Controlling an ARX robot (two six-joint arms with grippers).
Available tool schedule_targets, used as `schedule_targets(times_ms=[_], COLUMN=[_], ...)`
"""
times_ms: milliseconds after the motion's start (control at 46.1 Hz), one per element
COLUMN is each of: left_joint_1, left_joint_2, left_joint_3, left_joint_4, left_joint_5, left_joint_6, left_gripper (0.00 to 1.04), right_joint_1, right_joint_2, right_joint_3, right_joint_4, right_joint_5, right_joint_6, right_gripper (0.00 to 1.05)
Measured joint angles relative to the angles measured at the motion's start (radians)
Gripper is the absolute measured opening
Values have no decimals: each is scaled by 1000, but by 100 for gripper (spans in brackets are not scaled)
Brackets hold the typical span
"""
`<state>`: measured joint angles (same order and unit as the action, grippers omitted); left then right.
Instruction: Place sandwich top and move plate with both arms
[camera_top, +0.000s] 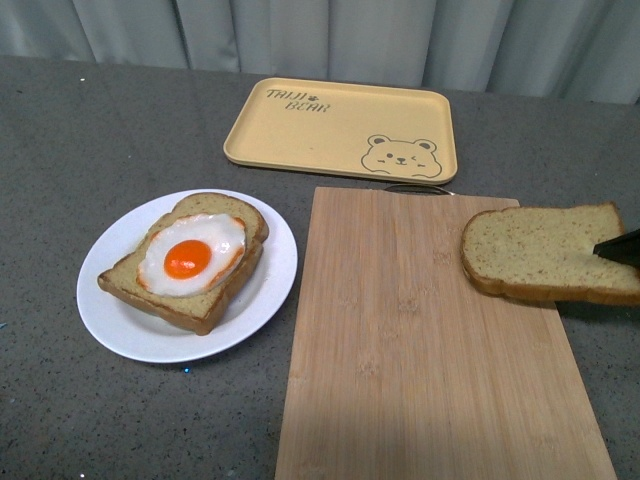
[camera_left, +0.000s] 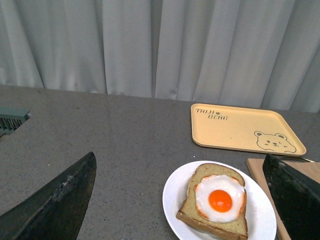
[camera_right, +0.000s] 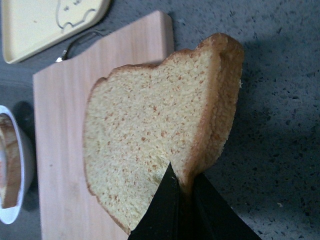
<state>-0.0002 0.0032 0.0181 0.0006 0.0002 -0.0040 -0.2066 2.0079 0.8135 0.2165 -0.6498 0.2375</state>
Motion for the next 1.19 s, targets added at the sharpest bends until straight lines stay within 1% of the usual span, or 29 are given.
schedule_targets(times_ms=[65, 108, 152, 173, 217, 304, 412, 542, 651, 846, 976, 1193], left_joint_1=[0, 0, 0, 0, 0, 0, 0, 0, 0, 0, 0, 0], left_joint_2=[0, 0, 0, 0, 0, 0, 0, 0, 0, 0, 0, 0], left_joint_3=[0, 0, 0, 0, 0, 0, 0, 0, 0, 0, 0, 0], left_joint_4=[0, 0, 0, 0, 0, 0, 0, 0, 0, 0, 0, 0], left_joint_5=[0, 0, 0, 0, 0, 0, 0, 0, 0, 0, 0, 0], left_joint_6=[0, 0, 0, 0, 0, 0, 0, 0, 0, 0, 0, 0], left_gripper=[98, 98, 98, 98, 98, 98, 98, 98, 98, 98, 98, 98], right_joint_1=[5, 16, 42, 47, 83, 137, 234, 377, 447, 543, 613, 648], right_joint_2=[-35, -70, -107, -113, -138, -144, -106, -13, 48, 138, 228, 311], right_joint_3=[-6, -17, -27, -28, -27, -14, 24, 113, 192, 307, 423, 513], right_joint_4=[-7, 5, 35, 39, 55, 56, 67, 126, 131, 143, 122, 87], right_joint_5=[-29, -72, -137, -147, -203, -240, -243, -254, -254, -258, -244, -235], right_joint_6=[5, 21, 48, 52, 64, 64, 74, 141, 178, 238, 287, 320], right_gripper=[2, 2, 2, 2, 2, 2, 2, 2, 2, 2, 2, 2])
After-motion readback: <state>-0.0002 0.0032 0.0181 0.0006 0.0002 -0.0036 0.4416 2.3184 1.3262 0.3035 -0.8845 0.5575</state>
